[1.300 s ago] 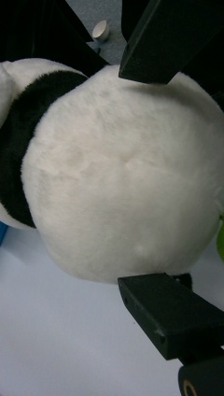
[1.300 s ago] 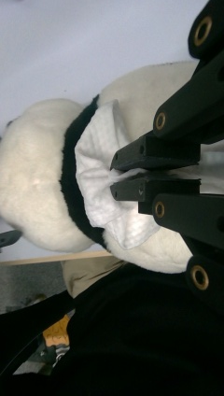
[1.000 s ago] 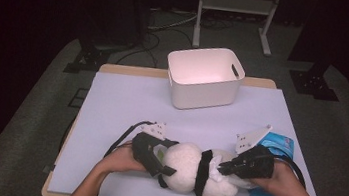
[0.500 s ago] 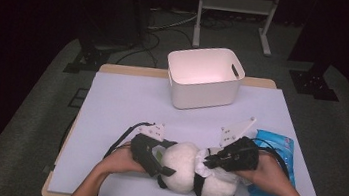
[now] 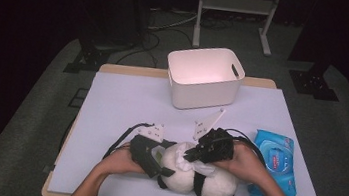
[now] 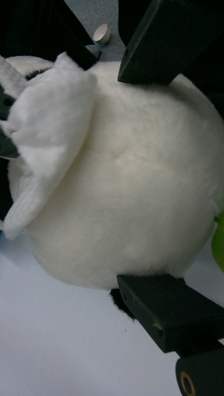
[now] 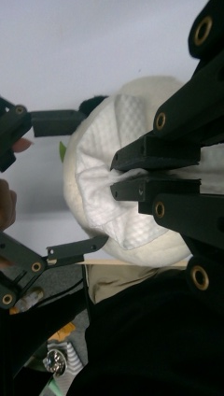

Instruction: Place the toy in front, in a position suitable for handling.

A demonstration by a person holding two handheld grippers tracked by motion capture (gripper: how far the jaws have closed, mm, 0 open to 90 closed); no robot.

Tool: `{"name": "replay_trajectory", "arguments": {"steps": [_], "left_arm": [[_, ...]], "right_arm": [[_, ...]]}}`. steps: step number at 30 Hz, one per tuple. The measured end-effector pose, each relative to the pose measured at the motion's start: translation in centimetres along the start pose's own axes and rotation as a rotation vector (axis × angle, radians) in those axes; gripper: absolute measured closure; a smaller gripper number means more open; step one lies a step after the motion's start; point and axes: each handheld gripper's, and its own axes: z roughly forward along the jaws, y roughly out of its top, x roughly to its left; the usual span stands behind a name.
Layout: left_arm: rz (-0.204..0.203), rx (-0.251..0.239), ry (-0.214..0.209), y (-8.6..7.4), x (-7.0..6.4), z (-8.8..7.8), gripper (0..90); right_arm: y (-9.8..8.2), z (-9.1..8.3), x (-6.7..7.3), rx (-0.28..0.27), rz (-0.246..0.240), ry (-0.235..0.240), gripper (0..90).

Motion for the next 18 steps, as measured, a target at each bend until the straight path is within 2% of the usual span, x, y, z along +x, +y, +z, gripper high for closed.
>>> {"name": "replay_trajectory", "arguments": {"steps": [3,11,14,18], "left_arm": [[0.003,0.005,0.001,0.1,0.0,0.0,3.8],[-0.004,-0.001,0.003,0.4,0.2,-0.1,3.9],[-0.003,-0.007,0.002,0.7,0.2,-0.2,3.9],[-0.011,-0.012,-0.006,0.9,0.2,-0.2,3.9]], "right_arm": [[-0.7,-0.9,-0.3,0.006,0.025,-0.019,83.4],[-4.5,-4.0,-1.6,-0.039,0.116,-0.040,83.2],[-5.3,-4.3,-1.5,-0.049,0.135,-0.046,83.1],[-5.8,-3.8,-1.0,-0.060,0.132,-0.040,83.2]]}}
